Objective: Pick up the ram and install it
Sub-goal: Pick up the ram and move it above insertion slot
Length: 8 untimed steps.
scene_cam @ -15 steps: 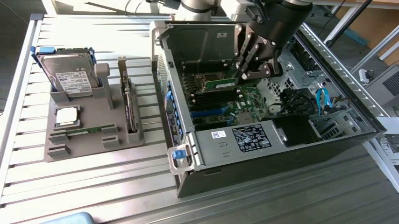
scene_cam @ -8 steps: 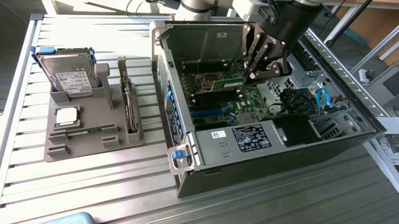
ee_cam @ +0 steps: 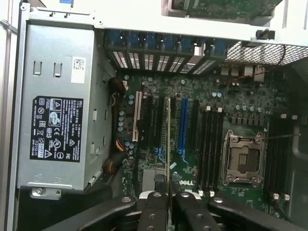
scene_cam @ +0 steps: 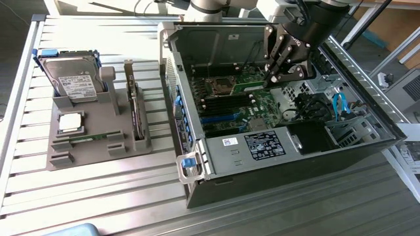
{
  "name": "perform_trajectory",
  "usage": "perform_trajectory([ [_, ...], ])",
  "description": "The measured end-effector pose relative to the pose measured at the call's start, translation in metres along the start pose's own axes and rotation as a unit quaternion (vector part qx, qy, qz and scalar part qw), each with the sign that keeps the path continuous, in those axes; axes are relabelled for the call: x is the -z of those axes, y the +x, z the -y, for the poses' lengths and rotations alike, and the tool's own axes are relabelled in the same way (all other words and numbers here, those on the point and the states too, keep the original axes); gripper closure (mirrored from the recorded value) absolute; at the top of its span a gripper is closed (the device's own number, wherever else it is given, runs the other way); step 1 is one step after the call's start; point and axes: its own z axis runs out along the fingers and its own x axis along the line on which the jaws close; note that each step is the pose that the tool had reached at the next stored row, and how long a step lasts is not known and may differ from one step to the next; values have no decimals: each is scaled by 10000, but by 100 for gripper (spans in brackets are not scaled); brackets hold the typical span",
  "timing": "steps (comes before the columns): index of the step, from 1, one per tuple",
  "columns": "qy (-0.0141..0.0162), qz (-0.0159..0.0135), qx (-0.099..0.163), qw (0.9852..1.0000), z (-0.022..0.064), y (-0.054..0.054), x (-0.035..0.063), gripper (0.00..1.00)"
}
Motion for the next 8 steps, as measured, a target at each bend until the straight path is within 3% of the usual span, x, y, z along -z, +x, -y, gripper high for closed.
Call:
perform_trajectory([
  [8,0,1,0,10000,197,14,8,86],
])
